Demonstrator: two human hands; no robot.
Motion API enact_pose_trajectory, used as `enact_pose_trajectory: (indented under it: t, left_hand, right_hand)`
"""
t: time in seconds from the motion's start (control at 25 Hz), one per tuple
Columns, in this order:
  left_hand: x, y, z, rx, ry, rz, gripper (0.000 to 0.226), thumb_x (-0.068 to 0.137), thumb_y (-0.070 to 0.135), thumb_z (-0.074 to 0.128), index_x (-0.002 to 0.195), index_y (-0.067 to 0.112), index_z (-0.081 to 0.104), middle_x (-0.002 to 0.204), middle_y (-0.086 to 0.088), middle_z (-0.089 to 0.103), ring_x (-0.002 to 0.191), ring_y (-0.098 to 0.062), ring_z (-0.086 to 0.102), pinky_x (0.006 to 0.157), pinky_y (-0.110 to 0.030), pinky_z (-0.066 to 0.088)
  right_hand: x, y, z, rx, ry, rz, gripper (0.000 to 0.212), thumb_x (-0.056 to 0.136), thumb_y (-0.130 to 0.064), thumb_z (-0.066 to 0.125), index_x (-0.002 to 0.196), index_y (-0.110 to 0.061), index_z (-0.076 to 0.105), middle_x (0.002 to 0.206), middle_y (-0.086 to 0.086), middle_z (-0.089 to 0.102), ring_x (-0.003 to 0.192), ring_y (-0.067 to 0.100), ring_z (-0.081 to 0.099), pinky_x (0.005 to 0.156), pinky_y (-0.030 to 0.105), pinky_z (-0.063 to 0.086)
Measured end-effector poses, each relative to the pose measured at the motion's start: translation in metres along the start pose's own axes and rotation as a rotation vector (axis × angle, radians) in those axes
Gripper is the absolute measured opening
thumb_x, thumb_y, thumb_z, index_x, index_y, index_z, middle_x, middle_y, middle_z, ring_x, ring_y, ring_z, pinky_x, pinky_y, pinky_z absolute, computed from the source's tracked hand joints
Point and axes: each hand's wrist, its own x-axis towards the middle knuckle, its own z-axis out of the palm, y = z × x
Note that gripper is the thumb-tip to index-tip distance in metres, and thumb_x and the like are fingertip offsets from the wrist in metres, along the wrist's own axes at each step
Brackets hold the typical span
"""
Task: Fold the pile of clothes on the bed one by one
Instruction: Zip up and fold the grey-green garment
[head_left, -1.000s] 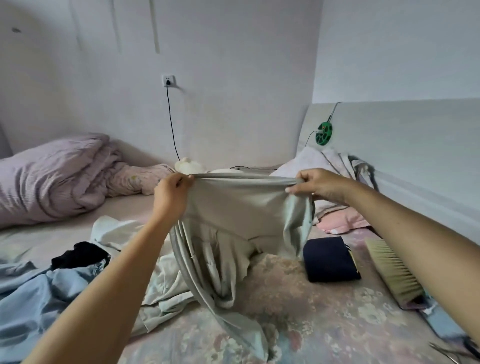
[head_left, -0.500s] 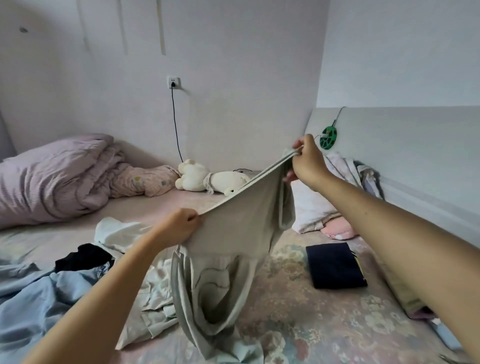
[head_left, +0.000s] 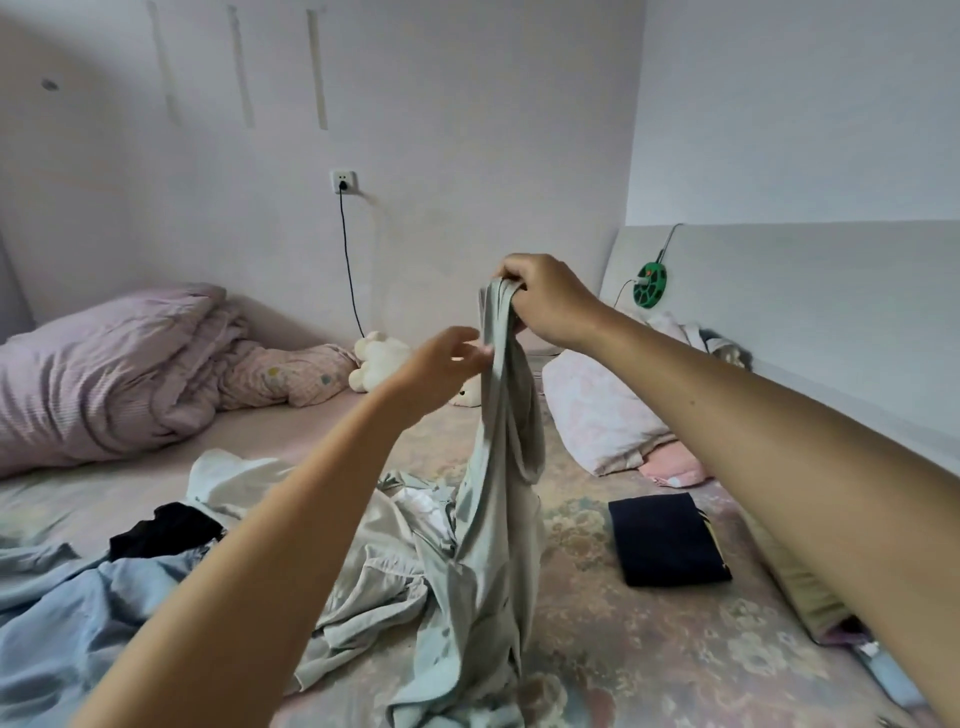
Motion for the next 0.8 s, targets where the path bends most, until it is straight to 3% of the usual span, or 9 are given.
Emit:
enact_pose_trajectory:
  t: [0.08,0.16,0.28,0.36,0.4,0.48,0.6,0.68,0.8]
  left_hand:
    - [0.001,-0.001,0.004,-0.006,-0.025,0.000,0.012,0.094,0.021,0.058,0.088,0.011,0.058,0.072,0.001,0.050,0.066,-0.016,0.041,0.061,-0.028,0.035]
    - [0.002,0.000,0.002,-0.113,0.003,-0.005,0.028,0.091,0.018,0.061,0.066,0.011,0.052,0.062,-0.002,0.044,0.062,-0.018,0.042,0.060,-0.032,0.037]
    - [0.002,0.002,-0.009,-0.233,0.084,-0.054,0.022,0.087,0.018,0.067,0.067,0.012,0.060,0.061,-0.002,0.058,0.061,-0.020,0.059,0.072,-0.044,0.055]
    - [0.005,-0.001,-0.020,-0.182,0.207,-0.038,0.020,0.082,0.021,0.073,0.064,0.018,0.067,0.065,-0.005,0.063,0.066,-0.024,0.061,0.077,-0.059,0.052]
    - [0.008,-0.002,-0.026,-0.133,0.273,-0.017,0.020,0.080,0.026,0.074,0.061,0.020,0.069,0.065,-0.006,0.062,0.066,-0.023,0.060,0.075,-0.058,0.054]
    - [0.012,0.001,-0.037,-0.080,0.396,0.019,0.025,0.082,0.031,0.070,0.061,0.020,0.065,0.061,-0.002,0.056,0.063,-0.020,0.052,0.068,-0.042,0.053]
    - [0.016,0.010,-0.052,-0.106,0.491,0.054,0.026,0.089,0.021,0.064,0.064,0.021,0.057,0.057,0.004,0.047,0.053,-0.011,0.039,0.053,-0.026,0.035]
    - [0.020,0.013,-0.058,-0.110,0.500,0.070,0.023,0.090,0.016,0.061,0.068,0.022,0.058,0.060,0.003,0.049,0.052,-0.010,0.039,0.050,-0.025,0.033]
    - [0.020,0.018,-0.060,-0.164,0.480,0.090,0.022,0.092,0.008,0.056,0.073,0.018,0.056,0.066,0.000,0.053,0.056,-0.014,0.046,0.057,-0.032,0.046]
  right_hand:
    - [0.003,-0.001,-0.002,0.118,-0.019,-0.006,0.023,0.086,0.005,0.034,0.083,-0.002,0.055,0.076,0.012,0.056,0.073,0.032,0.058,0.070,0.041,0.054]
    - [0.005,0.000,-0.006,0.154,-0.108,0.047,0.022,0.094,-0.004,0.033,0.086,-0.009,0.053,0.078,0.011,0.053,0.072,0.024,0.051,0.068,0.036,0.046]
    - [0.007,0.008,-0.016,0.085,-0.084,0.117,0.024,0.095,-0.005,0.031,0.089,-0.010,0.054,0.078,0.012,0.055,0.068,0.022,0.052,0.064,0.033,0.043]
    - [0.009,0.013,-0.022,0.072,-0.010,0.122,0.026,0.086,0.006,0.028,0.083,-0.004,0.052,0.076,0.013,0.049,0.069,0.023,0.048,0.060,0.034,0.044]
    - [0.010,0.015,-0.025,0.048,0.012,0.114,0.026,0.083,0.008,0.027,0.081,-0.003,0.051,0.076,0.013,0.048,0.070,0.023,0.046,0.058,0.033,0.045]
    - [0.013,0.015,-0.028,-0.009,0.046,0.088,0.029,0.083,0.005,0.031,0.087,-0.002,0.059,0.083,0.015,0.057,0.076,0.028,0.053,0.065,0.037,0.049]
    - [0.015,0.016,-0.033,-0.179,0.031,0.034,0.032,0.086,0.003,0.038,0.103,-0.007,0.063,0.102,0.011,0.060,0.093,0.026,0.054,0.073,0.028,0.040]
    - [0.014,0.019,-0.034,-0.451,-0.030,0.023,0.034,0.084,0.007,0.038,0.107,-0.002,0.062,0.107,0.015,0.052,0.103,0.031,0.048,0.078,0.028,0.037]
    - [0.014,0.019,-0.029,-0.592,0.045,0.053,0.016,0.082,0.006,0.039,0.082,0.005,0.055,0.090,0.015,0.042,0.097,0.036,0.047,0.073,0.034,0.037]
